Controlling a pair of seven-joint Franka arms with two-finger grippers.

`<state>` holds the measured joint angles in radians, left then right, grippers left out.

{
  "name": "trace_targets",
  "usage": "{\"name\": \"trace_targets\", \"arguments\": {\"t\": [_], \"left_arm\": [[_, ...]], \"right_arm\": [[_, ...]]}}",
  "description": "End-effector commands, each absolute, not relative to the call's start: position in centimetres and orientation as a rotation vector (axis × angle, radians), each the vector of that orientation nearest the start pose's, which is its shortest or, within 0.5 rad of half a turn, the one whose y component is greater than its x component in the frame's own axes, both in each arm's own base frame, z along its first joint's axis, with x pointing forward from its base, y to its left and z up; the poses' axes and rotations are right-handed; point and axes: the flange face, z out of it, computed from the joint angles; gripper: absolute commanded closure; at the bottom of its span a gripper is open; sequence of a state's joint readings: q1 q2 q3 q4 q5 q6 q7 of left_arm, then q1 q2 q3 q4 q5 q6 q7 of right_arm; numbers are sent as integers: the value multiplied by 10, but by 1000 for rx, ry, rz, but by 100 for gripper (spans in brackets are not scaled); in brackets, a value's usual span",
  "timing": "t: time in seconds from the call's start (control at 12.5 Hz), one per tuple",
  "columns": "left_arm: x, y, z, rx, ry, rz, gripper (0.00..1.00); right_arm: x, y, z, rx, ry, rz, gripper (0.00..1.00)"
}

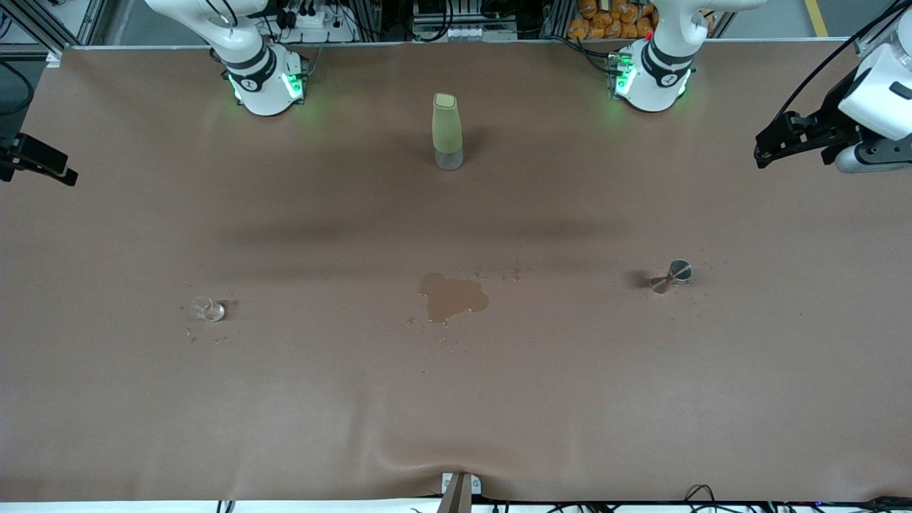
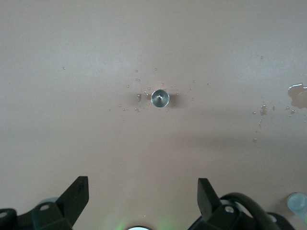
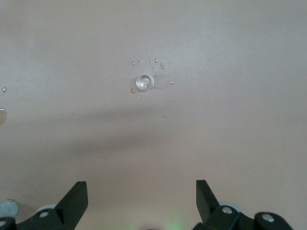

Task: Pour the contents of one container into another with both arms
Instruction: 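Reach the right gripper to the glass beaker while the left gripper reaches the jigger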

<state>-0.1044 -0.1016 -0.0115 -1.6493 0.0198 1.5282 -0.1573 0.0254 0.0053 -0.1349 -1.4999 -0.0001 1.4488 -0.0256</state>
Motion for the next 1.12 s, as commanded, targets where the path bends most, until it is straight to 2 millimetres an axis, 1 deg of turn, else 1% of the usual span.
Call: {"name": "trace_targets", "arguments": {"t": [0.0,0.16,0.24,0.32,0.4,0.48,0.56,0.64,0.72,0.8,0.88,0.96,1.04], "left_arm": [[516,-55,645,-3115,-57,36,0],[516,-53,649,-3116,-62,34,0],[517,-48,648,-3116,-74,39,0],[518,-31,647,-3121,-107,45,0],[521,-23,638,-3129,-66,73,0],[526,-7,630,-3135,-3,101,0],[530,4,622,-3143,86,120,0],[536,21,611,-3172,178,143,0],[544,41,597,-3224,184,153,0],[545,58,590,-3260,164,129,0],[545,69,582,-3280,175,120,0],[545,78,574,-3307,191,94,0],[544,95,563,-3336,214,66,0]], "right_arm": [[543,-53,648,-3128,131,78,0],[543,-58,647,-3107,148,80,0],[544,-58,646,-3101,149,80,0],[548,-57,643,-3101,133,75,0],[552,-54,645,-3118,77,31,0],[554,-57,643,-3105,25,13,0],[557,-54,638,-3104,3,29,0],[556,-53,634,-3103,8,53,0],[557,-52,628,-3102,4,74,0],[557,-53,625,-3099,-8,95,0],[561,-53,616,-3098,-17,118,0],[564,-50,612,-3097,-62,127,0],[569,-46,604,-3091,-144,142,0]]}}
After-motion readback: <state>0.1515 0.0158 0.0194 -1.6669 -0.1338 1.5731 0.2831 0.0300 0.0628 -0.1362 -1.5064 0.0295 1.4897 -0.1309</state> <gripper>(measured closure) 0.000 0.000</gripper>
